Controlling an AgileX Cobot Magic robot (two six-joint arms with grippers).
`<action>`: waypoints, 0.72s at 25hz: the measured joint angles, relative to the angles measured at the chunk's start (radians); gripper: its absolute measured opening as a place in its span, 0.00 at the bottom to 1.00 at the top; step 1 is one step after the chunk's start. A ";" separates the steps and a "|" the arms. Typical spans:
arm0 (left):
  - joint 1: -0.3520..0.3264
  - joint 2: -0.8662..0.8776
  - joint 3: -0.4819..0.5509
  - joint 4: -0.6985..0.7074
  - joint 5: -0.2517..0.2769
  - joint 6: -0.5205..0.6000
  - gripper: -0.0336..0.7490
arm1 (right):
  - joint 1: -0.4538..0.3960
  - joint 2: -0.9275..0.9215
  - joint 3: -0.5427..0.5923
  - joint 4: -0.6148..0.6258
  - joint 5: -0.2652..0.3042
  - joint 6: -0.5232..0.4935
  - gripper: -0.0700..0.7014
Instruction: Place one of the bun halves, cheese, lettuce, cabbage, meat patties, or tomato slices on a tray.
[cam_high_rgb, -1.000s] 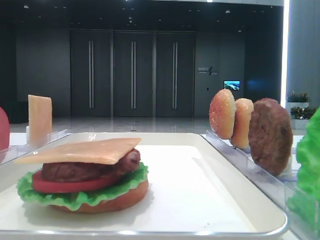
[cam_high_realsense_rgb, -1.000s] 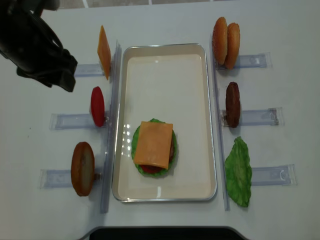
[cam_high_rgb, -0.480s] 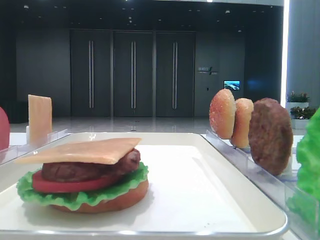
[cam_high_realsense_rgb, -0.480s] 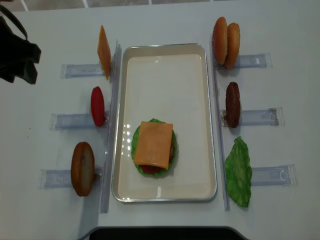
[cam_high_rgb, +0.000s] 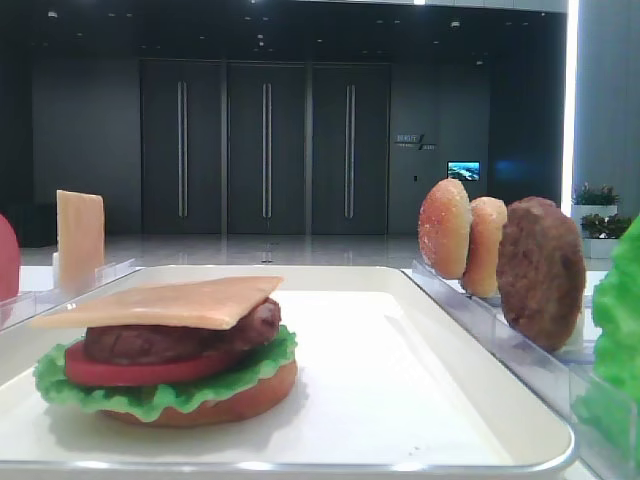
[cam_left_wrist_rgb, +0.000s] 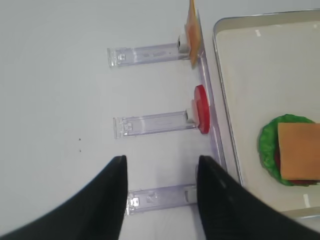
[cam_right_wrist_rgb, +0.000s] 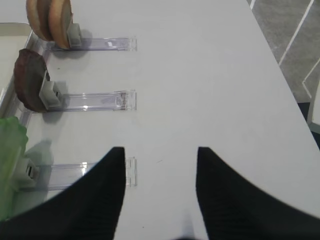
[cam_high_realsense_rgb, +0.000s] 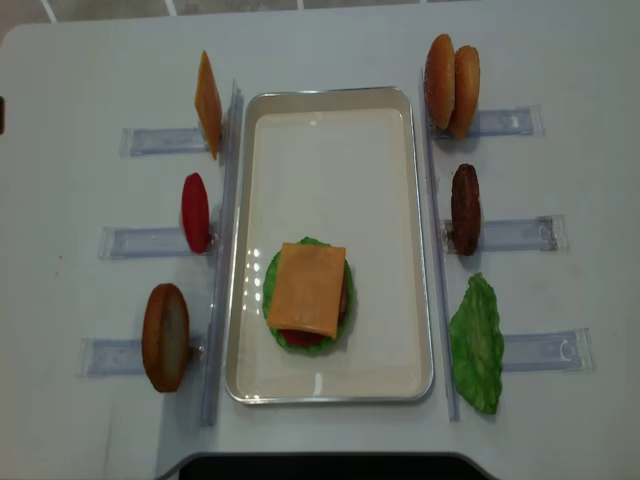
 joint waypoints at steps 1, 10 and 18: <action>0.000 -0.054 0.025 -0.006 0.002 0.003 0.48 | 0.000 0.000 0.000 0.000 0.000 0.000 0.50; 0.000 -0.511 0.294 -0.014 0.021 -0.002 0.48 | 0.000 0.000 0.000 0.000 0.000 0.000 0.50; 0.000 -0.782 0.509 -0.016 0.021 -0.016 0.48 | 0.000 0.000 0.000 0.000 0.000 0.000 0.50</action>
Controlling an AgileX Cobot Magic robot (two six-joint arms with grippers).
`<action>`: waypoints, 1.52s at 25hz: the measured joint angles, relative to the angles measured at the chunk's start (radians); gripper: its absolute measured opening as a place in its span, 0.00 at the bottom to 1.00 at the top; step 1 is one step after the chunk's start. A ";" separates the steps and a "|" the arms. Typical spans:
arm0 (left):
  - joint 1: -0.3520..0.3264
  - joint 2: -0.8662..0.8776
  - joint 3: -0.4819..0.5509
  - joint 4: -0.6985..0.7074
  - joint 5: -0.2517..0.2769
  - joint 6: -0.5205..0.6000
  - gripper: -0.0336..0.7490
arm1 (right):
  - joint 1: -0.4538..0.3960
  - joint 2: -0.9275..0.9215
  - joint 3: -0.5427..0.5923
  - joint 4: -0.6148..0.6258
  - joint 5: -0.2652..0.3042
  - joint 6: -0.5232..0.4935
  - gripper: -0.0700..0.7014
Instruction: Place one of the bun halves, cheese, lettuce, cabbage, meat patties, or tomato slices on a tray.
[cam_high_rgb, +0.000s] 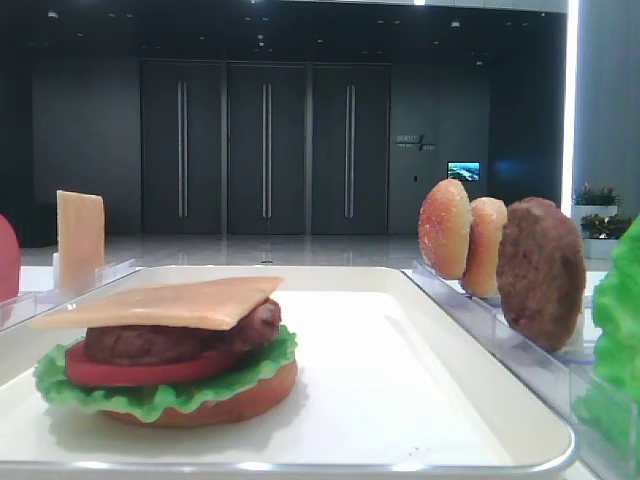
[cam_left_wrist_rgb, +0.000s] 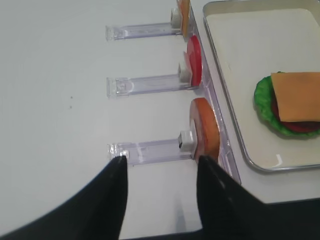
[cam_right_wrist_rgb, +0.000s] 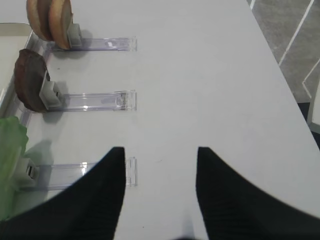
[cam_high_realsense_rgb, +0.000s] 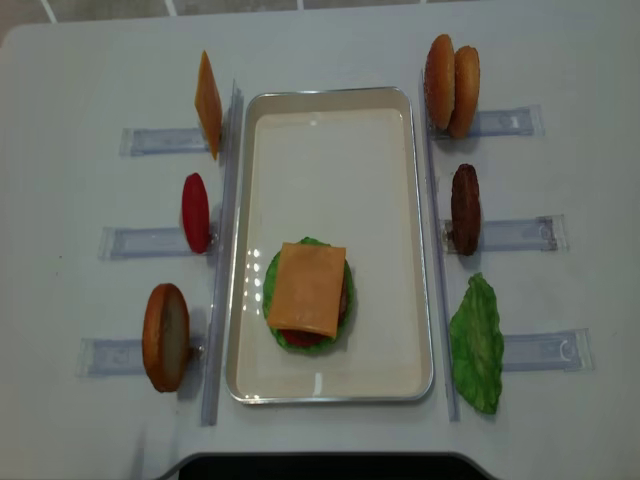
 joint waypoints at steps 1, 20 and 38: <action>0.000 -0.022 0.026 0.000 -0.006 0.000 0.48 | 0.000 0.000 0.000 0.000 0.000 0.000 0.50; 0.000 -0.094 0.234 0.000 -0.149 0.000 0.48 | 0.000 0.000 0.000 0.000 0.000 0.000 0.50; 0.000 -0.178 0.235 -0.001 -0.149 0.000 0.48 | 0.000 0.000 0.000 0.000 0.000 0.000 0.50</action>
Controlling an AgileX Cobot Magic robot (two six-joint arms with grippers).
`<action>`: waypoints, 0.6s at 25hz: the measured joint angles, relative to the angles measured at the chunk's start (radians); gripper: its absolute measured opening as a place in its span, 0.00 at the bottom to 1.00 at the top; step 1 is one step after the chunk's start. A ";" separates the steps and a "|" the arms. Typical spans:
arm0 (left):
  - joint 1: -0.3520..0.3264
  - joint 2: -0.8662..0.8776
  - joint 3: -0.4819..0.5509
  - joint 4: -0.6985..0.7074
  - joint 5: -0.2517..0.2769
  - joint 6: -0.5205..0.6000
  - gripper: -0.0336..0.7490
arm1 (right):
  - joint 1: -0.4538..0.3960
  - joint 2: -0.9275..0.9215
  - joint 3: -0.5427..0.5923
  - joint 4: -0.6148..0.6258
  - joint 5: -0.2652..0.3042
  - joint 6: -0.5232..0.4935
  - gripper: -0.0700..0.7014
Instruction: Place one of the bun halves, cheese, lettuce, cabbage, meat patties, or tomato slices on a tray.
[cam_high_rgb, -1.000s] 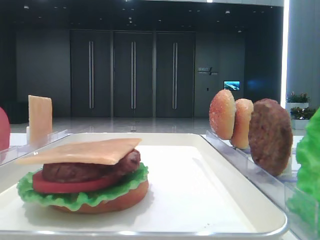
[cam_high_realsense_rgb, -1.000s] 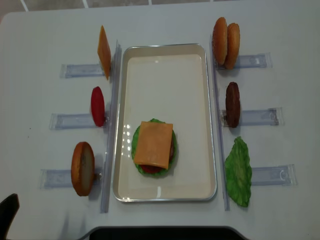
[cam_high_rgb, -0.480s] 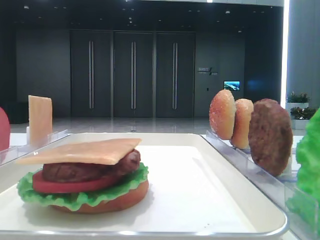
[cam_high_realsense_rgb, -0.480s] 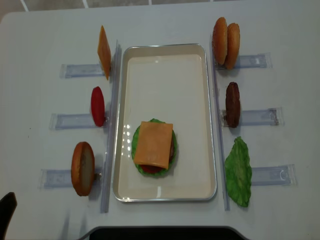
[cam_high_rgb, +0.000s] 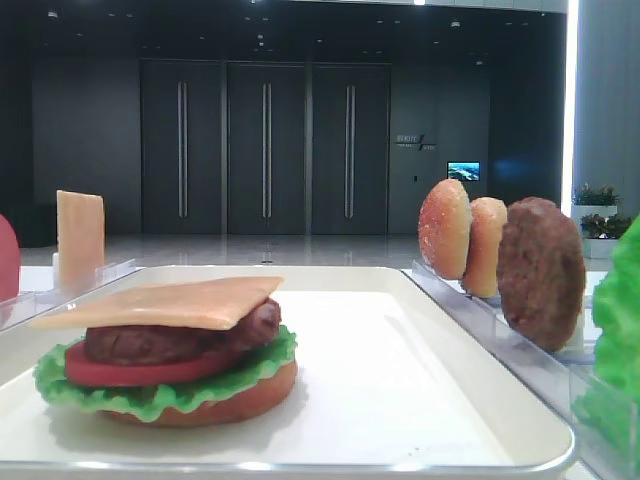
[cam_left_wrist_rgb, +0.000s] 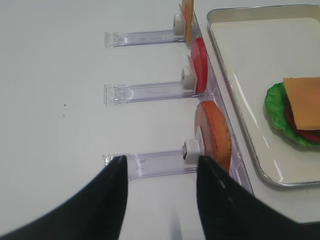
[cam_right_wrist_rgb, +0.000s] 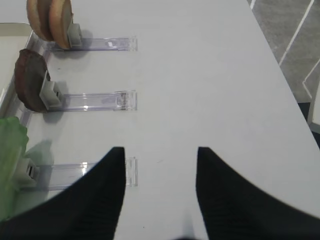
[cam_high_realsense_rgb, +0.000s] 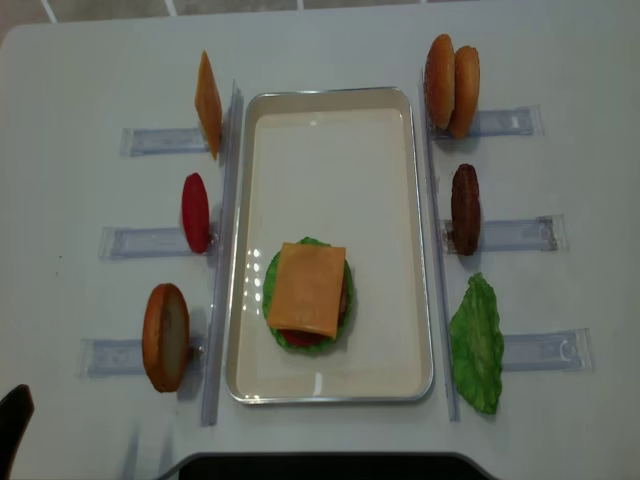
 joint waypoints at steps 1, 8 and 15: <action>0.000 0.000 0.000 0.000 0.000 0.000 0.48 | 0.000 0.000 0.000 0.000 0.000 0.000 0.50; 0.000 0.000 0.000 0.000 0.000 0.000 0.48 | 0.000 0.000 0.000 0.000 0.000 0.000 0.50; 0.000 0.000 0.000 0.000 0.000 0.000 0.48 | 0.000 0.000 0.000 0.011 0.000 0.000 0.50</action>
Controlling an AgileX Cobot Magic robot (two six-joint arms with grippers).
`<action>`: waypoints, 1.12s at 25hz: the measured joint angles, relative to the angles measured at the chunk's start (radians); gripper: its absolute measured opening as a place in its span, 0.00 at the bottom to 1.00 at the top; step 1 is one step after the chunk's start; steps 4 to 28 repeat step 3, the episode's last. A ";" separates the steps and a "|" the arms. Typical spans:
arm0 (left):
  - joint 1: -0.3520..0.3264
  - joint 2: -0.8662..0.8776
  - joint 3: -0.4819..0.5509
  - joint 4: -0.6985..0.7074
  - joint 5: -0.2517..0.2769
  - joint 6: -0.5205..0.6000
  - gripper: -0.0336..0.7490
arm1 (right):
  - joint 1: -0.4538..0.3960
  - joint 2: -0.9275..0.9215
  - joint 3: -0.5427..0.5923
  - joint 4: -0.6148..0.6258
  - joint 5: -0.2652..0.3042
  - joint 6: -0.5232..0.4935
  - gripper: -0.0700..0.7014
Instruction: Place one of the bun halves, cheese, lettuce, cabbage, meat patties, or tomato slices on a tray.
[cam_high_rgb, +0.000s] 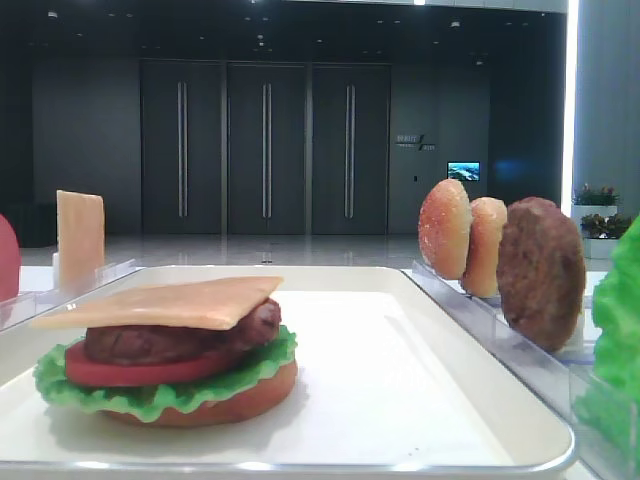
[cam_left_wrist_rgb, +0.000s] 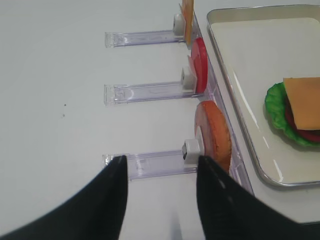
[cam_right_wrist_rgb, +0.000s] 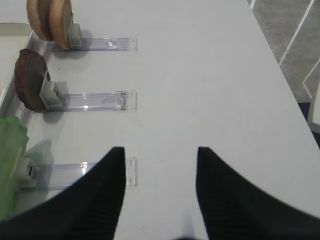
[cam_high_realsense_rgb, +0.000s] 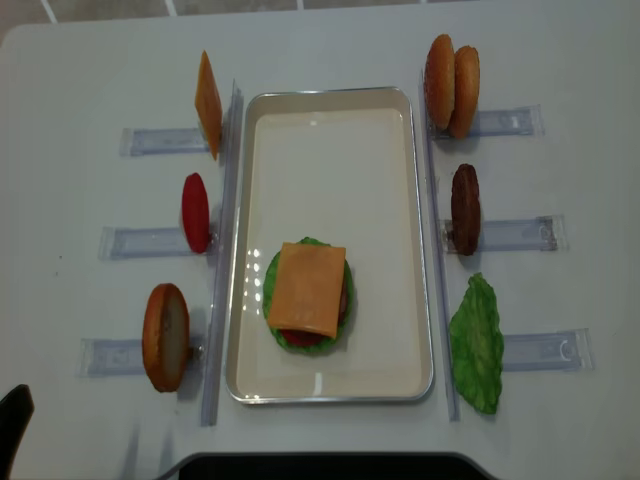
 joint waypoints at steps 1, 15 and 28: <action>0.000 0.000 0.000 0.000 0.000 0.000 0.48 | 0.000 0.000 0.000 0.000 0.000 0.000 0.50; 0.000 0.000 0.000 0.000 0.000 0.000 0.48 | 0.000 0.000 0.000 -0.011 0.000 0.000 0.50; 0.000 0.000 0.000 0.000 0.000 0.000 0.48 | 0.000 0.000 0.000 -0.011 0.000 0.000 0.50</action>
